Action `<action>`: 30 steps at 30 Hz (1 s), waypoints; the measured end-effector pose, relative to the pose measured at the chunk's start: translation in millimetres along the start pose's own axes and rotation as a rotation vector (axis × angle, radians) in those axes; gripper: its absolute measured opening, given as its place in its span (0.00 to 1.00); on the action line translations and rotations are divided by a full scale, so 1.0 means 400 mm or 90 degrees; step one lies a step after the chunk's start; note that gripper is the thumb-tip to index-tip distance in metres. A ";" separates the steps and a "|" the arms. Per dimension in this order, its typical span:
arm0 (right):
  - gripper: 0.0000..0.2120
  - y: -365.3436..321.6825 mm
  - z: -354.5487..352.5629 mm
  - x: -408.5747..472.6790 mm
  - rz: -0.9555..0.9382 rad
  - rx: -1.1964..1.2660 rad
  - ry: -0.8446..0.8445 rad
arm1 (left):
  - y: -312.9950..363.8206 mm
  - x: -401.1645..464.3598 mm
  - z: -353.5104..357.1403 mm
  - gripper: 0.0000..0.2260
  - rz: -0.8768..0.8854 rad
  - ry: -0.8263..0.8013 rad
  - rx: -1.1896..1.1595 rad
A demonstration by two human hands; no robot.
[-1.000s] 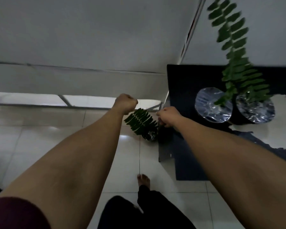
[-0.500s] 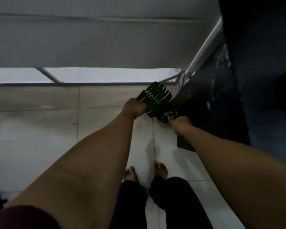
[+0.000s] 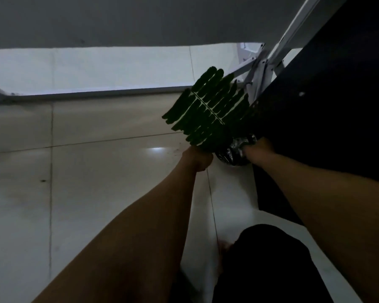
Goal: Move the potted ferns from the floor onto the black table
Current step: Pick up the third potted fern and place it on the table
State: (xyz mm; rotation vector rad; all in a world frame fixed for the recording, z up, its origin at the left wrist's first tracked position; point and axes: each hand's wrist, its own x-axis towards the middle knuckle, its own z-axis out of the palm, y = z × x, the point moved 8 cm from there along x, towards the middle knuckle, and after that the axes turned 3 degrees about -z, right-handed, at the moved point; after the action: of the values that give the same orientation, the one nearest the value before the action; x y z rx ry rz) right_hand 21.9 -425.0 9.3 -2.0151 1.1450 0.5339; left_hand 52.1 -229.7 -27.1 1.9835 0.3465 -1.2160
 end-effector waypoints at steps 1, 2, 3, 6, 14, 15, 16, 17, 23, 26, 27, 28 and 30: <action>0.25 0.007 0.003 0.037 -0.007 -0.001 0.011 | -0.003 0.032 0.019 0.14 0.009 -0.005 0.006; 0.25 0.015 0.012 0.069 -0.011 -0.007 0.016 | -0.008 0.065 0.043 0.15 0.016 -0.016 0.014; 0.26 0.021 0.018 0.091 -0.015 -0.002 0.017 | -0.013 0.086 0.060 0.19 0.023 -0.022 0.022; 0.24 0.036 0.038 0.148 -0.044 -0.012 0.031 | -0.042 0.140 0.128 0.29 -0.006 -0.063 -0.017; 0.26 0.019 0.065 0.168 -0.073 -0.014 -0.011 | -0.022 0.136 0.116 0.21 0.004 -0.008 -0.219; 0.27 0.006 0.063 0.159 -0.073 -0.006 -0.019 | -0.015 0.121 0.093 0.20 0.000 0.000 -0.214; 0.28 -0.007 0.063 0.150 -0.078 0.000 -0.022 | -0.008 0.107 0.069 0.20 0.005 0.013 -0.178; 0.29 -0.024 0.058 0.132 -0.081 -0.001 -0.023 | 0.006 0.087 0.039 0.18 0.030 0.030 -0.108; 0.32 -0.149 0.017 -0.051 -0.081 0.038 -0.035 | 0.108 -0.132 -0.161 0.16 0.173 0.135 0.043; 0.33 -0.226 -0.049 -0.194 -0.085 0.012 -0.020 | 0.156 -0.286 -0.256 0.17 0.192 0.156 0.053; 0.32 -0.264 -0.086 -0.257 -0.088 0.002 -0.019 | 0.179 -0.358 -0.292 0.17 0.192 0.159 0.050; 0.30 -0.289 -0.113 -0.298 -0.090 0.001 -0.017 | 0.192 -0.404 -0.314 0.15 0.178 0.160 0.052; 0.26 -0.365 -0.202 -0.417 -0.109 -0.003 -0.022 | 0.241 -0.552 -0.381 0.13 0.143 0.171 0.054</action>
State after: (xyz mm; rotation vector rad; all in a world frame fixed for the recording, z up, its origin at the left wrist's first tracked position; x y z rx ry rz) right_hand 61.2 -349.0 229.2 -2.0761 0.9411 0.4823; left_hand 92.8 -148.7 243.2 2.1983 0.1989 -0.8378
